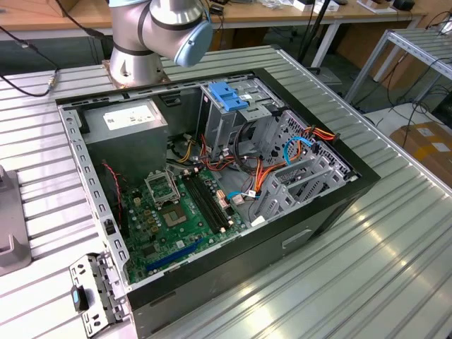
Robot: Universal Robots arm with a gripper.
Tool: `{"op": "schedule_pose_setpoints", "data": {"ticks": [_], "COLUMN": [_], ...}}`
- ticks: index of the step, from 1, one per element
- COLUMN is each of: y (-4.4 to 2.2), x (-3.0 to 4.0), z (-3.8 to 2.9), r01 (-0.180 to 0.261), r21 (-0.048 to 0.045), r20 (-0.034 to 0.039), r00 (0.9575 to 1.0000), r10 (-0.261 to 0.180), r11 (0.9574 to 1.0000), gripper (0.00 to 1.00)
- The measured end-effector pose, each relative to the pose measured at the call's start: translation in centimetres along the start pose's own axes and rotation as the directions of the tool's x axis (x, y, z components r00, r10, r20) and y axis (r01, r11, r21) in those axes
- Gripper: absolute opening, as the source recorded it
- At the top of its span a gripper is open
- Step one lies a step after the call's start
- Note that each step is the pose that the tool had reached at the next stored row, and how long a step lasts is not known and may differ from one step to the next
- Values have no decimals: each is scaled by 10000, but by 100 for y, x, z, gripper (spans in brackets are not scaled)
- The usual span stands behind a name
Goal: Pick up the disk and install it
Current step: 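Reach for the disk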
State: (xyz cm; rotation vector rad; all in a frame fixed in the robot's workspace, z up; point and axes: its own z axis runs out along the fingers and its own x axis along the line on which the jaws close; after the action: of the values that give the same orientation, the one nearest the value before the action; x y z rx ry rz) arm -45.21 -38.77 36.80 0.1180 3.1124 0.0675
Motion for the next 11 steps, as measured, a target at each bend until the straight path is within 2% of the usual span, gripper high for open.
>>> {"op": "schedule_pose_setpoints", "data": {"ticks": [11], "y": [58], "x": [89], "z": [55], "r01": [1], "r21": [1], "r20": [-2], "r00": [10000], "r10": [-1], "r11": [10000], "gripper": [10]}}
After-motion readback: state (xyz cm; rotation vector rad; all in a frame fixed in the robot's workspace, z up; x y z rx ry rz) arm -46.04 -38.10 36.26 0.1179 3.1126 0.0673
